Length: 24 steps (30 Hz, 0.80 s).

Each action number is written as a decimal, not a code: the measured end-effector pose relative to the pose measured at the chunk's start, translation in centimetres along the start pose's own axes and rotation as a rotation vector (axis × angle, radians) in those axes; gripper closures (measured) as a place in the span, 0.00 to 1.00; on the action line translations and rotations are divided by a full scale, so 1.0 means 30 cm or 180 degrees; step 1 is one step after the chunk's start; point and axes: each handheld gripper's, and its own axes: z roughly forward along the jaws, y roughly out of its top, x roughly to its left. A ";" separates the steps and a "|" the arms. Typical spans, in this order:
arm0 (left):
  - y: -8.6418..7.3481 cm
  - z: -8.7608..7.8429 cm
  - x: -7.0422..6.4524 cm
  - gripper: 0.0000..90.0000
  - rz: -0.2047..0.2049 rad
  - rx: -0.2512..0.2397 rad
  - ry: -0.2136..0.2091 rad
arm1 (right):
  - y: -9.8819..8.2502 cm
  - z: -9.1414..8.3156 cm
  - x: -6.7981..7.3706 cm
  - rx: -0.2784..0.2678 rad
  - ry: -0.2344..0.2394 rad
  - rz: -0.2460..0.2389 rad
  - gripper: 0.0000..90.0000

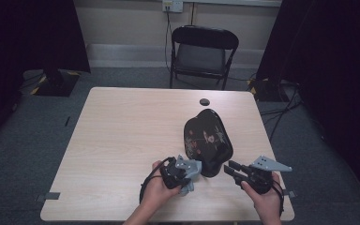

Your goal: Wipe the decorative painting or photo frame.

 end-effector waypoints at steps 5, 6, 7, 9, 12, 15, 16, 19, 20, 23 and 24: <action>-0.010 -0.028 -0.024 0.87 0.0097 0.0115 -0.0244 | 0.002 -0.008 0.004 -0.0015 0.0007 -0.0002 0.73; -0.011 -0.031 -0.033 0.88 0.0104 0.0102 -0.0267 | 0.004 -0.011 0.005 -0.0022 0.0001 0.0007 0.72; -0.010 -0.031 -0.041 0.88 0.0118 0.0103 -0.0300 | 0.006 -0.012 0.005 -0.0030 -0.0001 0.0008 0.72; -0.007 -0.029 -0.057 0.88 0.0142 0.0114 -0.0360 | 0.010 -0.016 0.007 -0.0046 -0.0005 0.0006 0.72; 0.003 -0.016 -0.080 0.87 0.0254 0.0133 -0.0480 | 0.013 -0.018 0.011 -0.0062 -0.0004 0.0007 0.72; 0.019 -0.003 -0.106 0.87 0.0375 0.0178 -0.0532 | 0.013 -0.019 0.012 -0.0074 -0.0011 0.0005 0.72; 0.024 0.002 -0.114 0.87 0.0371 0.0167 -0.0567 | 0.013 -0.021 0.012 -0.0072 -0.0015 0.0009 0.72; 0.041 0.016 -0.131 0.87 0.0440 0.0200 -0.0619 | 0.010 -0.025 0.006 -0.0075 -0.0031 0.0030 0.72; 0.047 0.021 -0.135 0.87 0.0452 0.0213 -0.0626 | 0.009 -0.027 0.004 -0.0076 -0.0034 0.0031 0.72; 0.062 0.040 -0.147 0.87 0.0479 0.0211 -0.0664 | 0.005 -0.031 -0.001 -0.0082 -0.0044 0.0044 0.72; 0.068 0.046 -0.150 0.87 0.0489 0.0217 -0.0673 | 0.005 -0.033 -0.003 -0.0078 -0.0050 0.0054 0.72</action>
